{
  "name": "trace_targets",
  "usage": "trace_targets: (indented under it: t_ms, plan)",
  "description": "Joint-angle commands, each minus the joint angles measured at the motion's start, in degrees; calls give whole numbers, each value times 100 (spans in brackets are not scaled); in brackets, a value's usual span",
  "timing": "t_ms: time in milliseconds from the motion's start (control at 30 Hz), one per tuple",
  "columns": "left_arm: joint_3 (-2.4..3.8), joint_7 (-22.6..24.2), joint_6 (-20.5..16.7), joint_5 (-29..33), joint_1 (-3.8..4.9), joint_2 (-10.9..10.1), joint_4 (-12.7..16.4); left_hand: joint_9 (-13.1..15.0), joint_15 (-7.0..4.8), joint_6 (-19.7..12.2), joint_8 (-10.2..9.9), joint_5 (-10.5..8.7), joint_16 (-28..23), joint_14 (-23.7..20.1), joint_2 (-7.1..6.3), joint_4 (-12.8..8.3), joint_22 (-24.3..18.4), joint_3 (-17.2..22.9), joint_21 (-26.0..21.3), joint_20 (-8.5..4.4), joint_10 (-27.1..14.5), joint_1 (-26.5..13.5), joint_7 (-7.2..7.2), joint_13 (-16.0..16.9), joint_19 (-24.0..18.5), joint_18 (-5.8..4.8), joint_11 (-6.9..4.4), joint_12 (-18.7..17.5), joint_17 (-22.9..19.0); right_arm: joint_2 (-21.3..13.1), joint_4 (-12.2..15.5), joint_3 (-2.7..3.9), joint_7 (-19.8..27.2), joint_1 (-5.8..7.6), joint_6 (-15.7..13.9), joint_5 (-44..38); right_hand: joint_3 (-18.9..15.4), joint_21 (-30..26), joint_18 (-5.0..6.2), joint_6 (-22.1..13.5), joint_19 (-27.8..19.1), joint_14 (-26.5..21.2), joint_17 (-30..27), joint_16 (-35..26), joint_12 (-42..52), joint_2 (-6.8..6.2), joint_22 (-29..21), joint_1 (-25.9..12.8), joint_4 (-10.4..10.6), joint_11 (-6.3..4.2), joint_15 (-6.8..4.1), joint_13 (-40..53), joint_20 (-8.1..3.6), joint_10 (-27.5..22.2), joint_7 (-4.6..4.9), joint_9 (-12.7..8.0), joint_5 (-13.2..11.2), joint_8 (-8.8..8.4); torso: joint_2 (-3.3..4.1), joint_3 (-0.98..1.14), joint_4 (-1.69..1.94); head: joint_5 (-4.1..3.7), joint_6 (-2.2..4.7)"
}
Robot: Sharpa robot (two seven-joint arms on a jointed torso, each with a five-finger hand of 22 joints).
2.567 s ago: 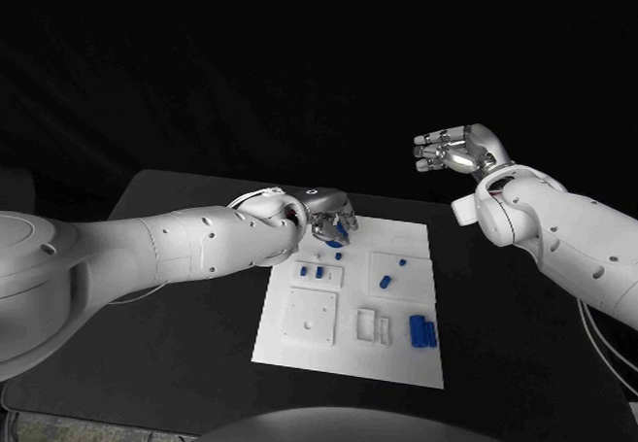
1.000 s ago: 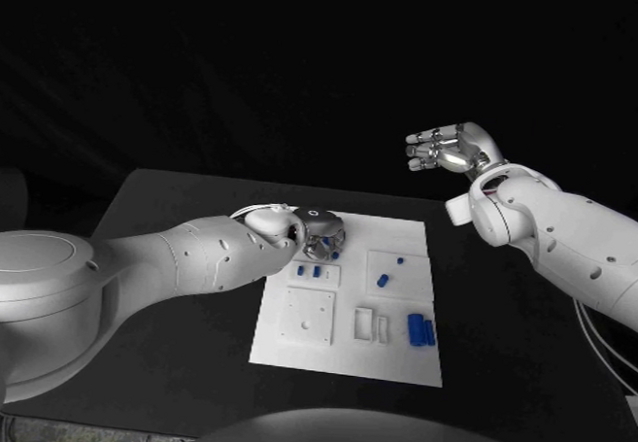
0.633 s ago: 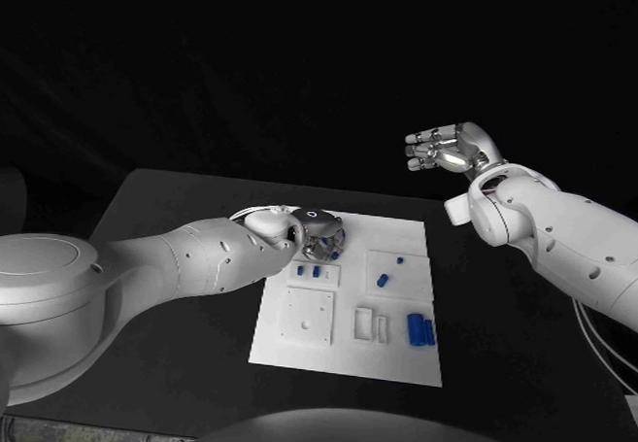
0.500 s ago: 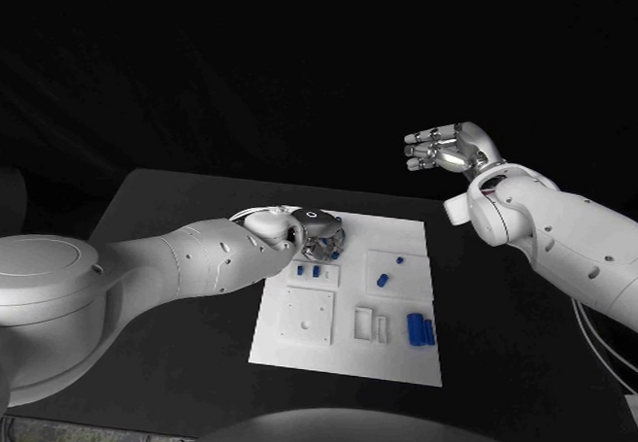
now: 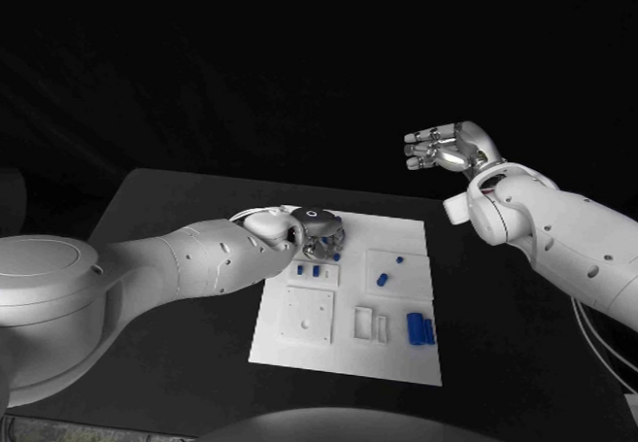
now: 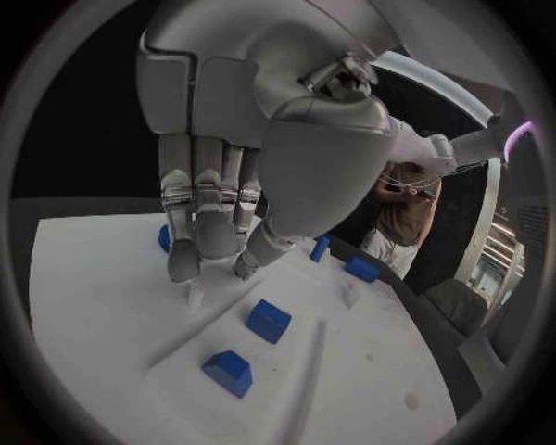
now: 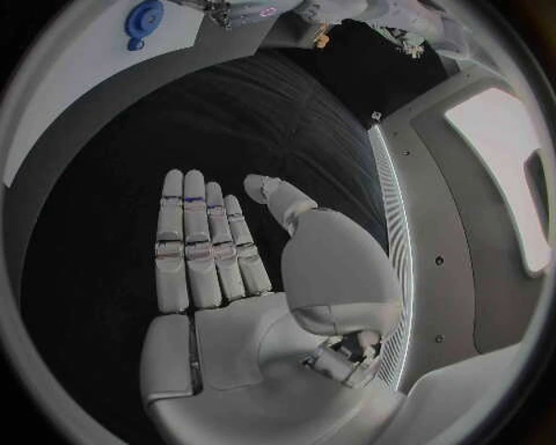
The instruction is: Assemble the parts on the task board
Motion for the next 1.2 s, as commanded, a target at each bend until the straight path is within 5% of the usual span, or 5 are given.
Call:
trace_targets:
  t_ms: [33, 333, 1200]
  plan:
    - [4, 8, -174, 20, -4, -2, 38, 8, 4, 80, -7, -24, 22, -8, -19, 28, 103, -8, 45, -19, 71, 21, 17, -6, -40, 75, 8, -28, -8, 5, 0, 3, 38, -1, 86, -41, 23, -13, 38, 32, -41, -36, -4, -5, -21, -59, -8, -7, -5, 7, -3, -7, -18, -14, 0, 5, 15, 1, -2, -5, 0, 0, -7]
    - [7, 21, -271, 70, -4, -34, 92, 8, 18, 124, -12, -22, 29, -11, -26, 26, 104, -18, 59, -16, 100, 34, 30, -6, -46, 75, 12, -29, -10, 5, -11, 3, 35, -1, 91, -43, 35, -12, 39, 38, -41, -35, -8, -4, -21, -54, -8, 2, -7, 6, -4, -7, -19, -13, -1, 5, 13, 1, -2, -8, 2, -4, -12]
    - [3, -30, 222, 103, -47, 111, -90, 5, 15, -17, -11, -54, 16, -21, -53, 57, 92, -238, 47, -16, -181, 32, -12, -6, -77, 58, 57, -30, -27, 30, 2, 3, 32, 2, 98, -46, 35, -12, 39, 38, -41, -35, -8, -4, -21, -54, -8, 2, -7, 6, -4, -7, -19, -13, -1, 5, 13, 1, 13, -4, -14, -9, -26]
